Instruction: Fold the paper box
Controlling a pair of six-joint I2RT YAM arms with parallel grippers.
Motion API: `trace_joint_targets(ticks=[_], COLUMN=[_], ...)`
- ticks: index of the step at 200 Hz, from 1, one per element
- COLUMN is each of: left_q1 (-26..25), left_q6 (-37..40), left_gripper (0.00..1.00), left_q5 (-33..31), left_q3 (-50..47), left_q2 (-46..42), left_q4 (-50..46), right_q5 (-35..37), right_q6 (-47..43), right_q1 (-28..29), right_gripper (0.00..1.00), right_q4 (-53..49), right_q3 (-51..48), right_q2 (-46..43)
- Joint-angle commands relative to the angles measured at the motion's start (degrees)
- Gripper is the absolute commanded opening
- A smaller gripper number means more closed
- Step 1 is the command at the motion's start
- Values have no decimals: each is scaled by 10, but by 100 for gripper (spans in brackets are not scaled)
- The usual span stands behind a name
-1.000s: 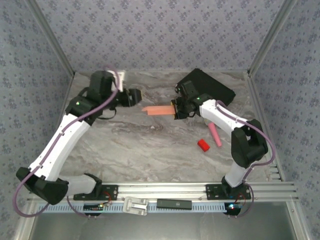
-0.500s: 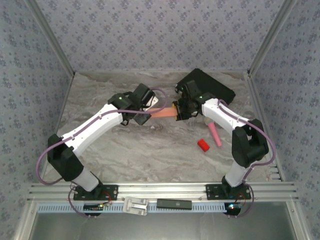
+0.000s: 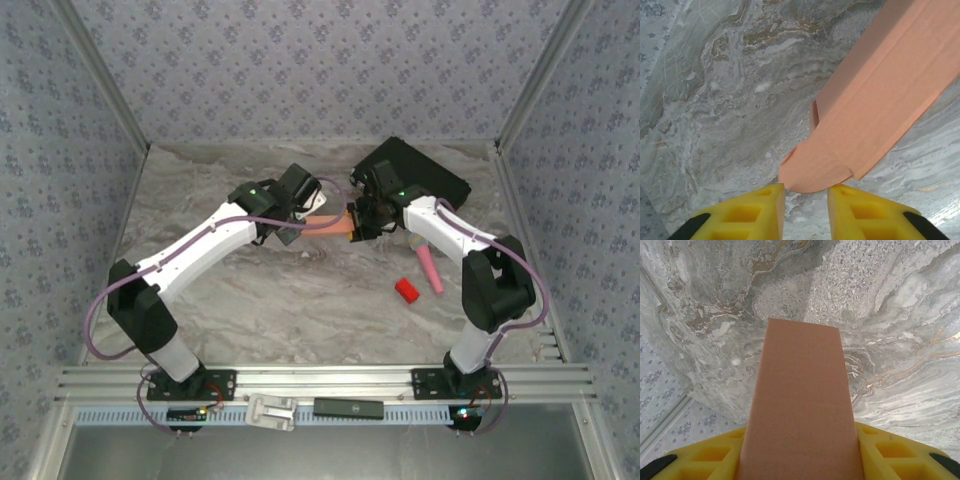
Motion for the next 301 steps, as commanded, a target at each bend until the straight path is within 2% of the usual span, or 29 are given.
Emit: trace_joint_targets(ticks=[1, 15, 69, 153, 195, 221, 301], left_q1=[-8, -11, -11, -10, -3, 6, 11], left_q6=[-6, -9, 8, -41, -74, -107, -167], left_gripper=[29, 36, 38, 26, 10, 13, 14], left_q5=[8, 7, 4, -6, 34, 75, 114], left_q3=[20, 14, 10, 8, 37, 61, 94], left_q2=[9, 5, 11, 0, 9, 13, 30], left_q4=[-16, -13, -2, -10, -23, -40, -67], right_q5=[-16, -18, -29, -32, -33, -28, -31], right_q6=[11, 13, 19, 23, 27, 26, 42], right_q1=[-1, -3, -5, -8, -4, -5, 6], right_gripper=[47, 47, 47, 47, 47, 47, 46], right_q4=[-1, 1, 12, 19, 20, 18, 39], right_q3=[10, 9, 8, 5, 9, 10, 12], right_q2=[3, 3, 7, 7, 12, 13, 26])
